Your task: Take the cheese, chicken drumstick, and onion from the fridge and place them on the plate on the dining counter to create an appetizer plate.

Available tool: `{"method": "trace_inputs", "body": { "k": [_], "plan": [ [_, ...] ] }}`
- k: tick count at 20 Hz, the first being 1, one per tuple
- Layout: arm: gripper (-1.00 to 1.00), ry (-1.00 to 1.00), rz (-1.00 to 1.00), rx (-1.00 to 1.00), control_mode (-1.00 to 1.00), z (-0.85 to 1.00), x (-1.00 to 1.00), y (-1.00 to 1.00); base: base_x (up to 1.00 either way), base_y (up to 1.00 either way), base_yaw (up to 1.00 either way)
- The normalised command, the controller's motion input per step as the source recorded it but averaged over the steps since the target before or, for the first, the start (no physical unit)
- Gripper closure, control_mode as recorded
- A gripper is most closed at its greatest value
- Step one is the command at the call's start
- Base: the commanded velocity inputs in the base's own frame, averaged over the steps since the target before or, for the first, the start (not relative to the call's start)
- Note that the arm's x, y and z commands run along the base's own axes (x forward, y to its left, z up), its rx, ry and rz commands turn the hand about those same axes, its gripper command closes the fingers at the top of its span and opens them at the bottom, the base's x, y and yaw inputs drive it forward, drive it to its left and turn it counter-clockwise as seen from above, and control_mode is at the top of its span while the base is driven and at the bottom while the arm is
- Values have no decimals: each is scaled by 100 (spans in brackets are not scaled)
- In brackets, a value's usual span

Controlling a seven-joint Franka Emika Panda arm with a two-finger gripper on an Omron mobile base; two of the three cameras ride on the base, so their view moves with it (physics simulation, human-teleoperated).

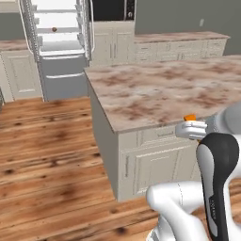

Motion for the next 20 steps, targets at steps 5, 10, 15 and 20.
{"method": "trace_inputs", "body": {
  "k": [5, 10, 15, 20],
  "plan": [
    [100, 0, 0, 0, 100, 0, 0, 0, 25, -100, 0],
    [100, 0, 0, 0, 100, 0, 0, 0, 22, -100, 0],
    [100, 0, 0, 0, 100, 0, 0, 0, 16, -100, -1],
    [100, 0, 0, 0, 100, 0, 0, 0, 12, -100, -3]
  ]
}}
